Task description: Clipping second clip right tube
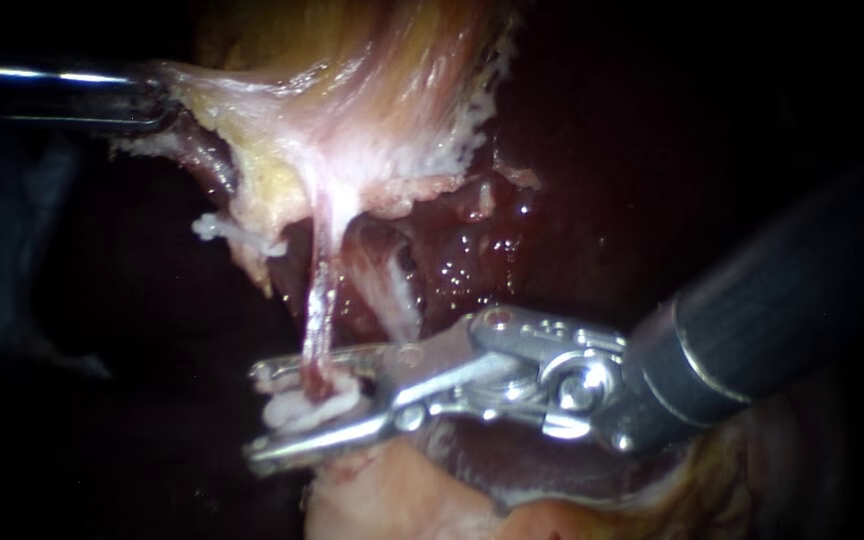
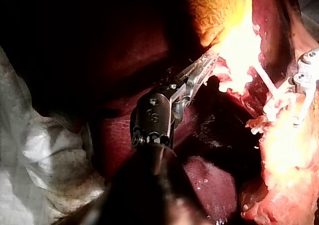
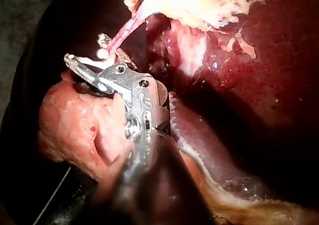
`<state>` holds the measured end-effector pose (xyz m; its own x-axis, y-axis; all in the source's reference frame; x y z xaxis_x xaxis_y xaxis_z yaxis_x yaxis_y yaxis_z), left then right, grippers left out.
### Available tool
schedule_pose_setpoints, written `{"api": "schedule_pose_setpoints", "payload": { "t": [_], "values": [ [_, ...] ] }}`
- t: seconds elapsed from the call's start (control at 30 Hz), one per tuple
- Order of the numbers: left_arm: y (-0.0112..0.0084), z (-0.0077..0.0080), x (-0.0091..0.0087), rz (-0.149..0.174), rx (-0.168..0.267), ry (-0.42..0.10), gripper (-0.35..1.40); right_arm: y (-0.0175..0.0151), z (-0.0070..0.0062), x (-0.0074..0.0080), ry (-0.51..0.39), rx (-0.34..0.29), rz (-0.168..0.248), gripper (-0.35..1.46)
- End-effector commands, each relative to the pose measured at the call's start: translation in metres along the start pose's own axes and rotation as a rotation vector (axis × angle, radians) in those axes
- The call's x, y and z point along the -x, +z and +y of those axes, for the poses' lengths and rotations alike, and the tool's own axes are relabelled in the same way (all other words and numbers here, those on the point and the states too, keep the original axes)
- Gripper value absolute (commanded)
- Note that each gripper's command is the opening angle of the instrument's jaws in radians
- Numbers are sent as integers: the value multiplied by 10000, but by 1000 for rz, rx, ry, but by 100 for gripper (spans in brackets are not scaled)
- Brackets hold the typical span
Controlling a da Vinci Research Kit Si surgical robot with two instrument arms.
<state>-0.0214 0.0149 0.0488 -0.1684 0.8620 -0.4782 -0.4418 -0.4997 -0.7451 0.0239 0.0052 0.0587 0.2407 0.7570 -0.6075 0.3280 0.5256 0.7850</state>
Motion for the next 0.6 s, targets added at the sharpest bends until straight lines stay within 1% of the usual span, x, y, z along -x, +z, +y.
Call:
{"api": "schedule_pose_setpoints", "payload": {
  "t": [0.03, 0.13, 0.2, 0.43, 0.6],
  "values": [
    [0, 0, 0, 0, 1, 0, -35, -1, 1, 1, 1, 3, 0, 43],
    [0, 0, 0, 0, 1, 0, -35, -4, 1, 2, 1, 2, 0, 38],
    [0, 0, 0, 0, 1, 0, -35, -7, 2, 2, 1, 1, -1, 31],
    [0, 0, 0, 0, 1, 0, -35, -12, 8, 3, 1, 1, -1, 20],
    [0, 0, 0, -3, 0, 0, -35, -14, 10, 4, 1, 3, 0, 10]
  ]
}}
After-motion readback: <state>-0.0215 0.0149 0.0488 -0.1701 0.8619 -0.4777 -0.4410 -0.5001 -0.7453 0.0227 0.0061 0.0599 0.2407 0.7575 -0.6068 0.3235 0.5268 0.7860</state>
